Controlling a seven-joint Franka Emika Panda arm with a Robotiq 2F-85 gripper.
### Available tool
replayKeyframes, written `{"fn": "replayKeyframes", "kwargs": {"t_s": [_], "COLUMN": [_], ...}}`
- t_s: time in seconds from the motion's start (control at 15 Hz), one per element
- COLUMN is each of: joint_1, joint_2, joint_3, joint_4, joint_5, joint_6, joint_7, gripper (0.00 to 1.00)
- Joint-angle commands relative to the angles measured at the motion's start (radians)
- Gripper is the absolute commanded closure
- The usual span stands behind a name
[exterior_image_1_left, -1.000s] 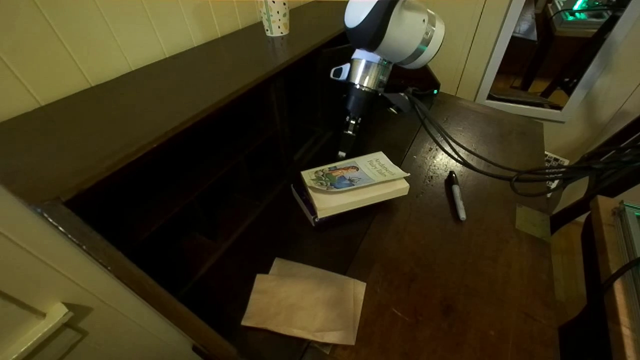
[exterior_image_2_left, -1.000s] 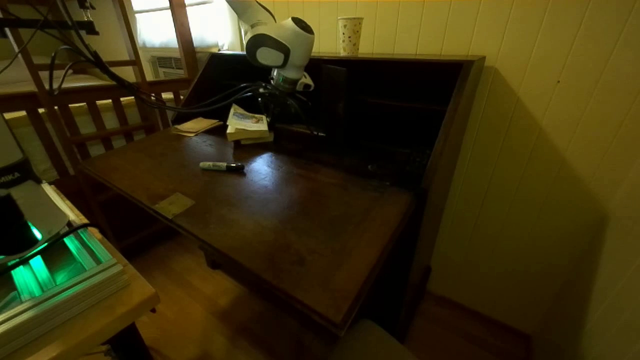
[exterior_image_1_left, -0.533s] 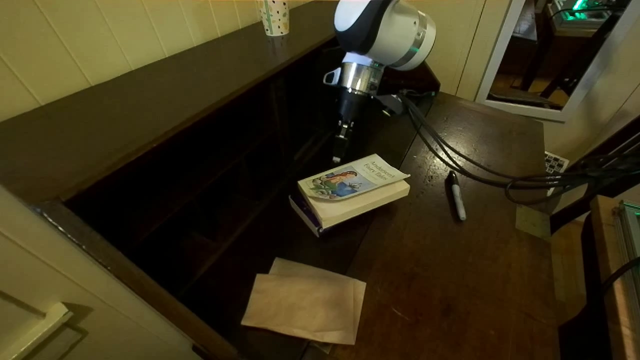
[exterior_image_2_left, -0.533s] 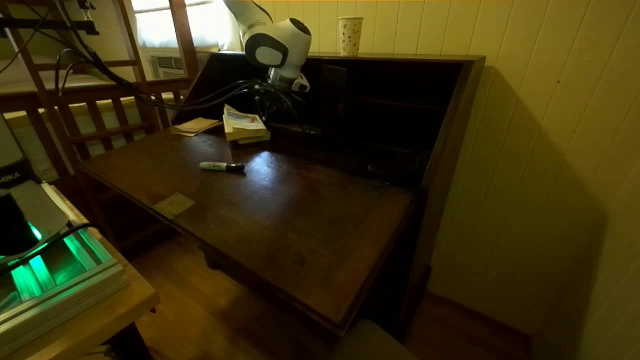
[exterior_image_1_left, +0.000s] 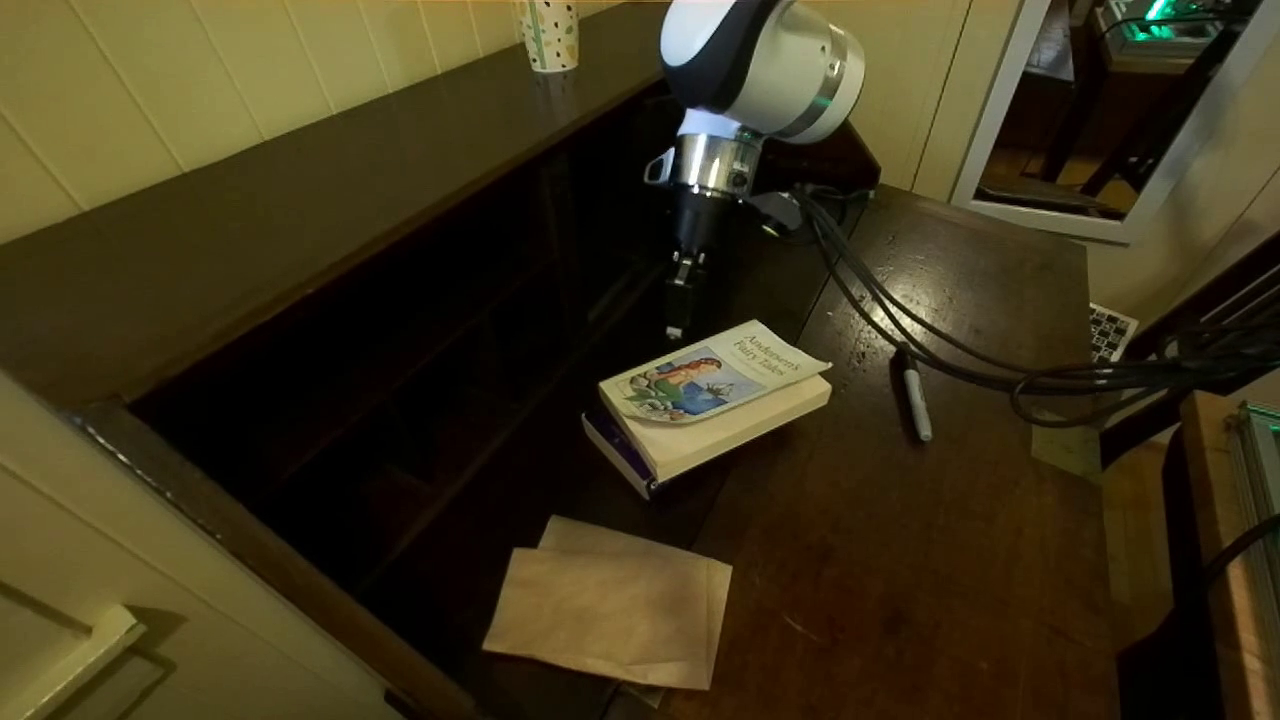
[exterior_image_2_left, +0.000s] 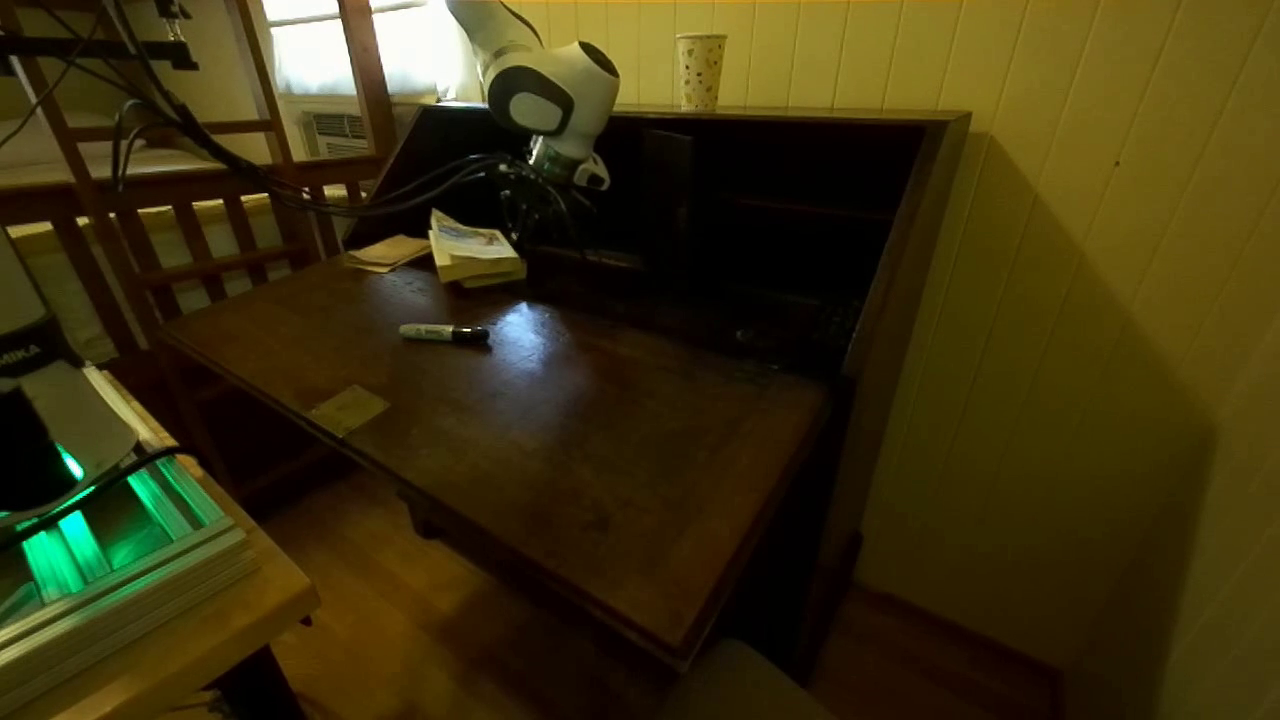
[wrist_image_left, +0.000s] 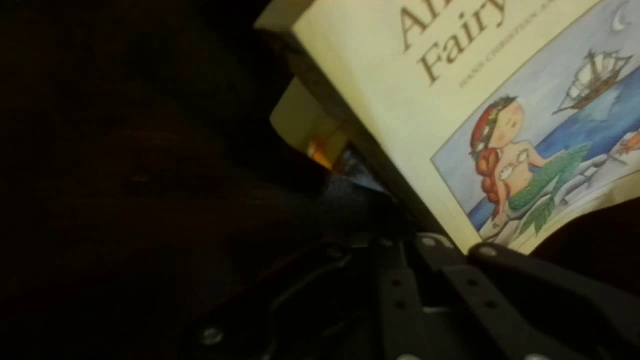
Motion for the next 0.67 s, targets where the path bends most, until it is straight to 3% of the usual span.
{"fn": "replayKeyframes", "kwargs": {"t_s": [0.0, 0.6], "joint_1": [0.021, 0.010], "joint_2": [-0.002, -0.133], "joint_3": [-0.028, -0.036], "joint_4": [0.009, -0.035], "joint_5": [0.001, 0.021], "joint_6": [-0.058, 0.052], "joint_7": [0.071, 0.071], "gripper": [1.00, 1.00]}}
